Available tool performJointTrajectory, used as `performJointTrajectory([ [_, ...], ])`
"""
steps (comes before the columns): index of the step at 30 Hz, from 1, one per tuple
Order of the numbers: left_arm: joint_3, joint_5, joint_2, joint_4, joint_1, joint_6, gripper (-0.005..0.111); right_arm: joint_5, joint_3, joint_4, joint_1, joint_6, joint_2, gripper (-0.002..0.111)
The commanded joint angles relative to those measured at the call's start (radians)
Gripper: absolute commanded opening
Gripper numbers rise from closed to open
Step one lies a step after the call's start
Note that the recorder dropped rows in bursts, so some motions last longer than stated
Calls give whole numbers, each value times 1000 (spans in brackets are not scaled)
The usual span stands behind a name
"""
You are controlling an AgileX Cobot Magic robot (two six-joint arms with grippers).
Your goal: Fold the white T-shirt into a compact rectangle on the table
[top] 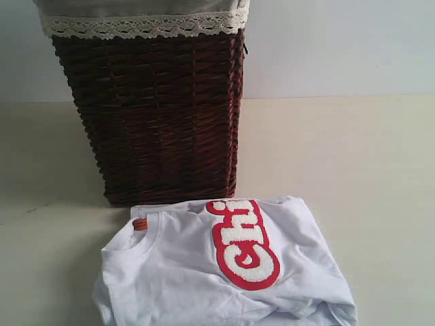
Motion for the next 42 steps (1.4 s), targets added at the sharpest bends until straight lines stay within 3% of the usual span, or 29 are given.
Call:
performJointTrajectory([
  [1, 3, 65, -30, -337, 3, 271, 27, -7, 6, 0, -5, -1, -3, 0],
  [4, 3, 71, -64, -731, 4, 692, 27, -7, 6, 0, -5, -1, -3, 0],
  [6, 3, 68, -93, -801, 4, 814, 27, -7, 6, 0, -5, -1, -3, 0],
  [17, 3, 107, -120, -801, 4, 804, 27, -7, 6, 0, -5, -3, -3, 0],
  [22, 3, 140, -120, -801, 4, 722, 27, -7, 6, 0, -5, -3, -3, 0],
  [26, 20, 95, -120, -791, 4, 733, 27, -7, 6, 0, -5, -1, -3, 0],
  [31, 38, -12, -124, -631, 4, 753, 27, -7, 6, 0, -5, -3, -3, 0],
  [34, 38, -28, -146, -613, 4, 753, 27, -7, 6, 0, -5, -3, -3, 0],
  [38, 38, -6, -180, -651, 4, 789, 27, -7, 6, 0, -5, -3, -3, 0],
  [42, 38, 35, -192, -823, 4, 962, 27, -7, 6, 0, -5, -3, -3, 0],
])
